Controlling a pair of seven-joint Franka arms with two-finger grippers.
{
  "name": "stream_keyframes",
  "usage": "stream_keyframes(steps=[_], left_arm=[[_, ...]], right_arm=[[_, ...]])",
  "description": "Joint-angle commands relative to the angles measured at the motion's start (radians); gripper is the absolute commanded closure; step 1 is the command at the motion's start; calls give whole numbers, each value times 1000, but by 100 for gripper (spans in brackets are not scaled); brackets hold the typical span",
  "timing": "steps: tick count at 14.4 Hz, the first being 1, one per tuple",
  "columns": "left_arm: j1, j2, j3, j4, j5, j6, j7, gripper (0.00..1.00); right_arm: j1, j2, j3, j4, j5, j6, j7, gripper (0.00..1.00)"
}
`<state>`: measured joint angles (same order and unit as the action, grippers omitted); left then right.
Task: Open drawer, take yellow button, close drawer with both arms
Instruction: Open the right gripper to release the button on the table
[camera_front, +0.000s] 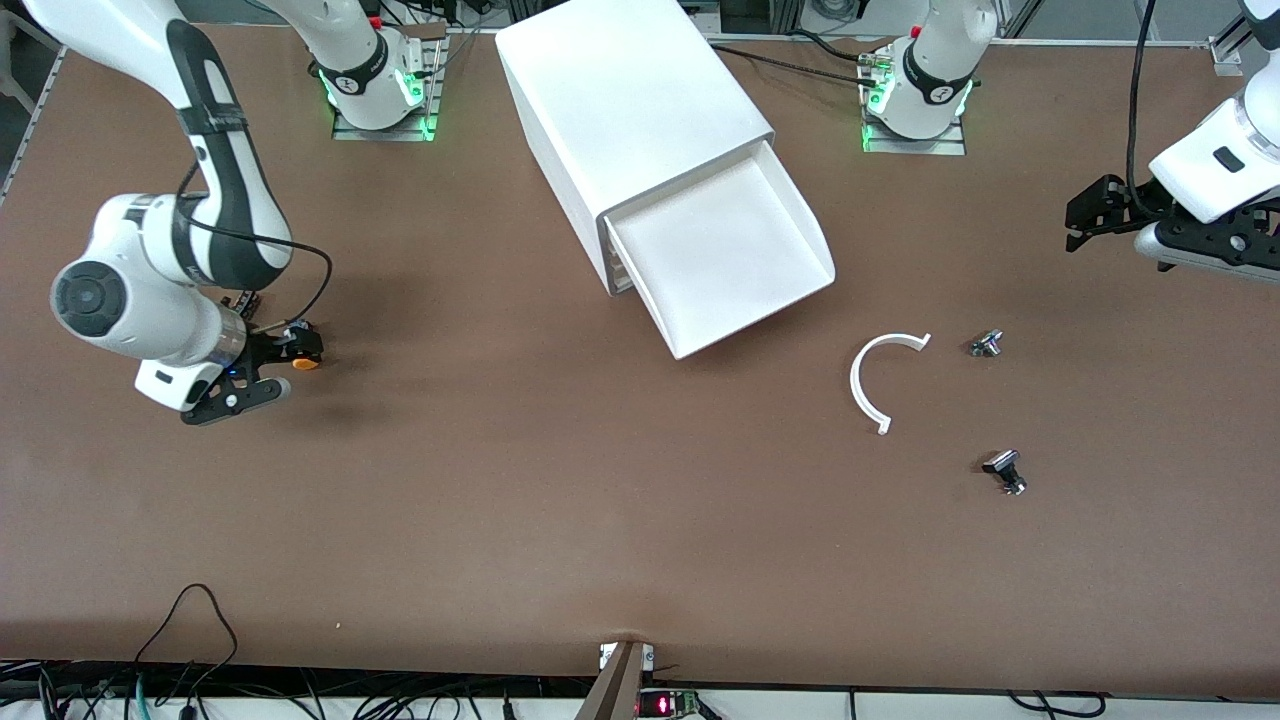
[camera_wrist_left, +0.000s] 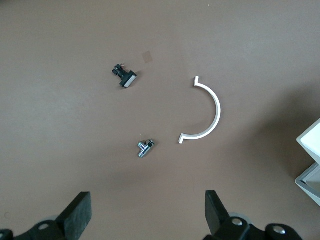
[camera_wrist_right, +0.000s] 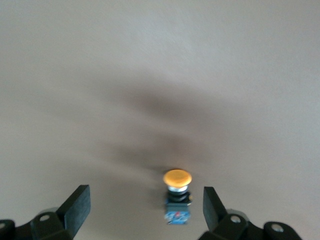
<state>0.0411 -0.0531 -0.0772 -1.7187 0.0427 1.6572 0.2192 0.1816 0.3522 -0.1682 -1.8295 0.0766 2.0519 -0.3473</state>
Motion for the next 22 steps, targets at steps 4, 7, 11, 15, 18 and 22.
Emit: stream_keyframes(steps=[4, 7, 11, 15, 18, 22], left_arm=[[9, 102, 11, 114, 14, -20, -7, 0], [25, 117, 7, 116, -21, -19, 5, 0], [25, 157, 4, 108, -18, -20, 3, 0], [16, 233, 1, 97, -27, -20, -10, 0], [0, 257, -16, 90, -37, -4, -104, 0], [-24, 272, -105, 12, -44, 91, -430, 0]], right_arm=[[-19, 4, 21, 246, 66, -291, 149, 0], [-19, -12, 53, 331, 34, -389, 191, 0], [-17, -64, 55, 401, -81, -490, 202, 0], [-21, -110, 29, 453, -87, -571, 200, 0], [-21, -119, 3, 484, -83, -638, 211, 0], [-21, -153, -11, 483, -54, -638, 319, 0]])
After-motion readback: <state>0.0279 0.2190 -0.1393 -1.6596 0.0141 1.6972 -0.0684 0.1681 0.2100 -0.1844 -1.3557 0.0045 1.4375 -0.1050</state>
